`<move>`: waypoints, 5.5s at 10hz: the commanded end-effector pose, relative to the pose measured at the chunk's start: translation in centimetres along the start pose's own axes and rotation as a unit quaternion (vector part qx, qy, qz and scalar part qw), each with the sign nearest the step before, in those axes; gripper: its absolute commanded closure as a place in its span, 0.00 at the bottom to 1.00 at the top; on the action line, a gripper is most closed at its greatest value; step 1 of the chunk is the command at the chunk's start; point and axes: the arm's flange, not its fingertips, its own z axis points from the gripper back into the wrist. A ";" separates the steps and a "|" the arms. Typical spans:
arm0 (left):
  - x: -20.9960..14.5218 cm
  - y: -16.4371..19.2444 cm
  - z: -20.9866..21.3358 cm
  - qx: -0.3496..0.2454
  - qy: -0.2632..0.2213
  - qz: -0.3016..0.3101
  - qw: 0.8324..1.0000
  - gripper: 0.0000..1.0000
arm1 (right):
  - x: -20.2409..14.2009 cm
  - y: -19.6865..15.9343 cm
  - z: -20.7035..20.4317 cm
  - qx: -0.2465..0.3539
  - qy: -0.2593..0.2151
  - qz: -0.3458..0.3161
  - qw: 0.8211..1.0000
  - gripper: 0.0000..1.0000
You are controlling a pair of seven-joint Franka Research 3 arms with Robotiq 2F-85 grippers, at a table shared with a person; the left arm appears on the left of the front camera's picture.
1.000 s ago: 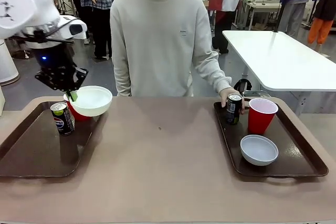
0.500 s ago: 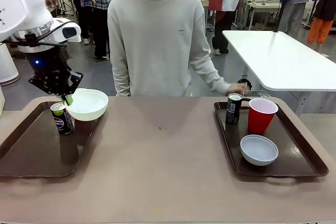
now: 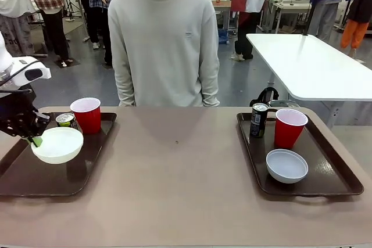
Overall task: Prepare tableware on both trays.
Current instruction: Pick up a Picnic Bowl from the table and place it on a Handle tray.
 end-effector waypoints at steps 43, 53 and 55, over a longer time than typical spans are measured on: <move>-1.4 16.1 -0.7 -0.448 0.145 0.048 0.881 0.09 | -0.1 0.1 -0.3 0.010 0.003 0.006 1.000 0.00; -1.4 16.1 -0.7 -0.448 0.145 0.048 0.881 0.09 | -0.1 0.1 -0.3 0.010 0.003 0.006 1.000 0.00; -1.4 16.1 -0.7 -0.448 0.145 0.048 0.881 0.09 | -0.1 0.1 -0.3 0.010 0.003 0.006 1.000 0.00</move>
